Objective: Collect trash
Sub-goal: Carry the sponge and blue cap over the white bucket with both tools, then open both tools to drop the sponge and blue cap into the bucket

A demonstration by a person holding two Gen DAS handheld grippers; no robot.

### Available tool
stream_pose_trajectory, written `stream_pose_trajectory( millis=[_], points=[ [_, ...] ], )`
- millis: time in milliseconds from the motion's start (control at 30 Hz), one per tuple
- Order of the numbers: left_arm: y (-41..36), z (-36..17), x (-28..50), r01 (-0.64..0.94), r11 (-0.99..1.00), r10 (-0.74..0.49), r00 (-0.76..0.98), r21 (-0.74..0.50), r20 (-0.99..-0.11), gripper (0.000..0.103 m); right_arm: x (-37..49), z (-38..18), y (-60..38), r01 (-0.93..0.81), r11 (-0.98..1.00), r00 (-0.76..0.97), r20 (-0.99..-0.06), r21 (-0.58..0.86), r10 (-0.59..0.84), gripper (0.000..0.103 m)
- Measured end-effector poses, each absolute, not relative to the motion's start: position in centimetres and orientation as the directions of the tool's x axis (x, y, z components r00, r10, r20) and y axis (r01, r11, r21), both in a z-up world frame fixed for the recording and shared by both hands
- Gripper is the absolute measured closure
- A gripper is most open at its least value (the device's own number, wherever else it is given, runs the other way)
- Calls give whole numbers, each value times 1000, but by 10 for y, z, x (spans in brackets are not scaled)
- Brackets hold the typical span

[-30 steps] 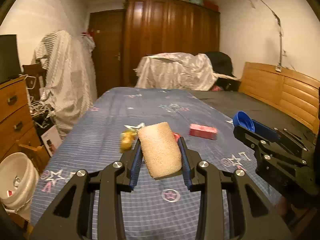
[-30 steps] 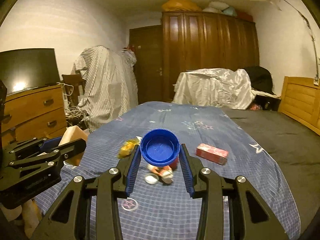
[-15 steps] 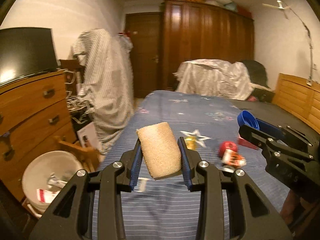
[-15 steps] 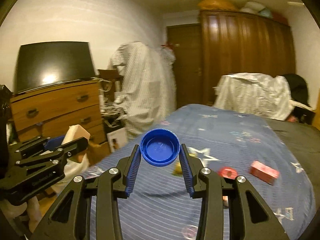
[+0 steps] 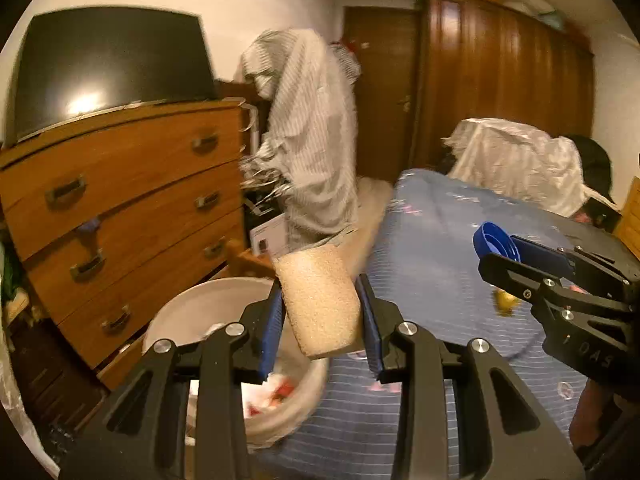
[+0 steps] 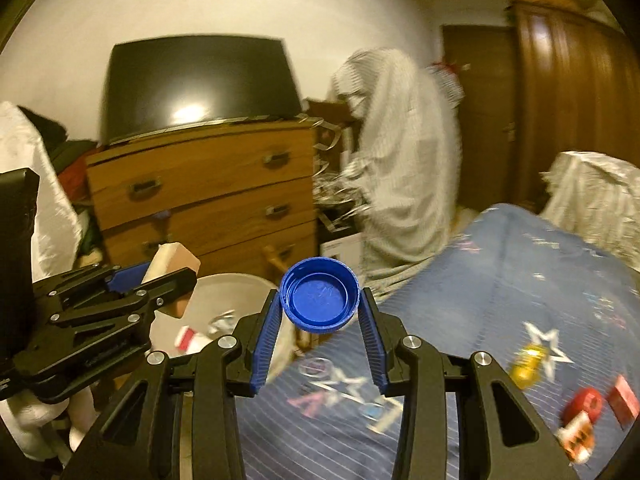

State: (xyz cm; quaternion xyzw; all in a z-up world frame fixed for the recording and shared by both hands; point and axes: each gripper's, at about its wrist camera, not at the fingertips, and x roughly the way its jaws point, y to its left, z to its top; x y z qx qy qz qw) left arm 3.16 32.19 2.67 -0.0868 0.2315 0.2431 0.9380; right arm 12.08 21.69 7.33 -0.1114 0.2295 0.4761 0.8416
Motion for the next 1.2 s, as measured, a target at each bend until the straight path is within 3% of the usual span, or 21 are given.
stream_pose_trajectory(
  millis=[267, 567, 800, 1200],
  points=[
    [401, -3, 32, -571, 817, 419, 687, -84, -594, 69, 144, 39, 345, -918, 390, 250, -658, 72, 710, 62],
    [449, -47, 48, -600, 796, 376, 601, -87, -705, 69, 177, -26, 445, -932, 334, 75, -829, 139, 554, 62],
    [473, -78, 59, -613, 786, 341, 532, -75, -775, 69, 192, -53, 459, -934, 326, 36, -871, 144, 490, 62],
    [481, -92, 62, -617, 784, 334, 509, -67, -793, 69, 197, -60, 456, -938, 322, 44, -872, 132, 487, 62]
  ],
)
